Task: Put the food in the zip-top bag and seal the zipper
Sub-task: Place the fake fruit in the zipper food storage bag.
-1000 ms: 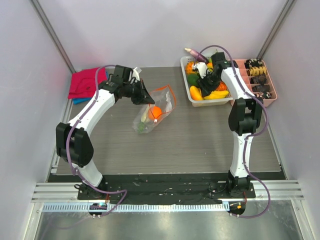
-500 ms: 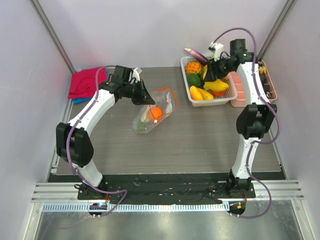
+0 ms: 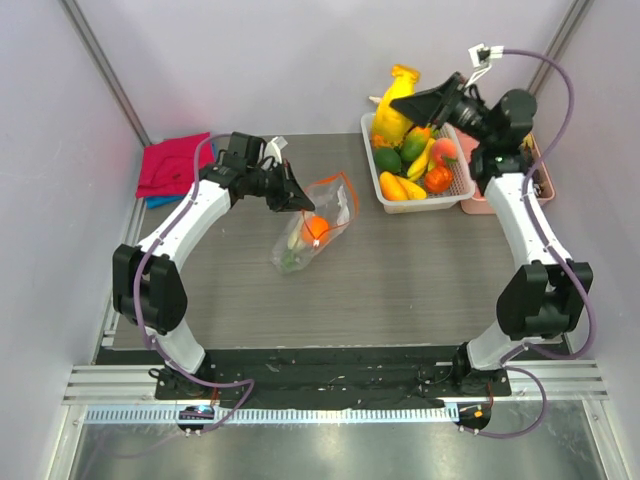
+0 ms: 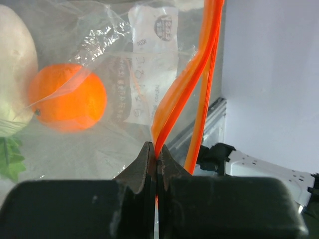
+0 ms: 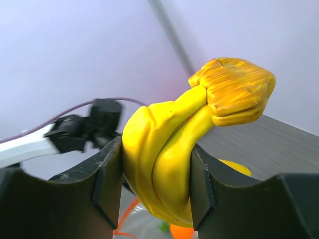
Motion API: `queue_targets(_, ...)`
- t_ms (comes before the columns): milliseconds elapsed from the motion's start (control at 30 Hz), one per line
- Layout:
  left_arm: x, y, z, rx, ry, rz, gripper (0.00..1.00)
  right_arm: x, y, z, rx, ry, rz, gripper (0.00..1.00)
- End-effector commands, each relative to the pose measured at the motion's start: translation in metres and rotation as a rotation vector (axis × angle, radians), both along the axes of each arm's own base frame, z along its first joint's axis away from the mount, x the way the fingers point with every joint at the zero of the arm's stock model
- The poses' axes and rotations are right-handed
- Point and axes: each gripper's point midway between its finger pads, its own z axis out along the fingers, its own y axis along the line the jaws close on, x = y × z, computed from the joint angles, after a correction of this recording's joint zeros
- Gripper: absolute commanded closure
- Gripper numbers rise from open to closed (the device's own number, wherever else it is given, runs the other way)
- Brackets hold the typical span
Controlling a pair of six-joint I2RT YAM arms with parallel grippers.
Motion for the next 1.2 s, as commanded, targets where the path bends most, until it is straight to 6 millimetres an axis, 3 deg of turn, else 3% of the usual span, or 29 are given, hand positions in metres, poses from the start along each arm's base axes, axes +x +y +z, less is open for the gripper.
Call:
queue_targets(0, -0.008, -0.011, 0.019, -0.104, -0.005, -0.072, 1.00, -0.099, 0.058, 0.063, 0.085, -0.336, 0.228, 0.99)
queue_targets(133, -0.014, -0.015, 0.025, -0.141, 0.001, -0.099, 1.00, -0.134, 0.095, 0.029, 0.023, -0.417, 0.315, 0.99)
queue_targets(200, -0.017, -0.017, 0.030, -0.162, 0.002, -0.116, 1.00, -0.153, 0.110, 0.023, 0.020, -0.438, 0.371, 0.99)
queue_targets(300, -0.021, -0.017, 0.036, -0.174, 0.003, -0.132, 1.00, -0.166, 0.120, 0.017, 0.046, -0.388, 0.407, 0.99)
queue_targets(433, -0.025, -0.015, 0.038, -0.174, -0.013, -0.138, 1.00, -0.182, 0.116, 0.021, 0.065, -0.332, 0.388, 0.99)
queue_targets(567, -0.028, -0.015, 0.038, -0.182, -0.018, -0.142, 1.00, -0.185, 0.114, 0.016, 0.066, -0.188, 0.383, 0.99)
queue_targets(700, -0.028, -0.016, 0.038, -0.189, -0.020, -0.144, 1.00, -0.178, 0.115, -0.011, 0.044, -0.001, 0.366, 0.99)
queue_targets(867, -0.029, -0.017, 0.041, -0.203, -0.039, -0.156, 1.00, -0.166, 0.117, -0.024, 0.063, 0.043, 0.334, 0.99)
queue_targets(1167, -0.032, -0.018, 0.044, -0.218, -0.047, -0.171, 1.00, -0.134, 0.127, -0.087, 0.076, 0.345, 0.294, 0.99)
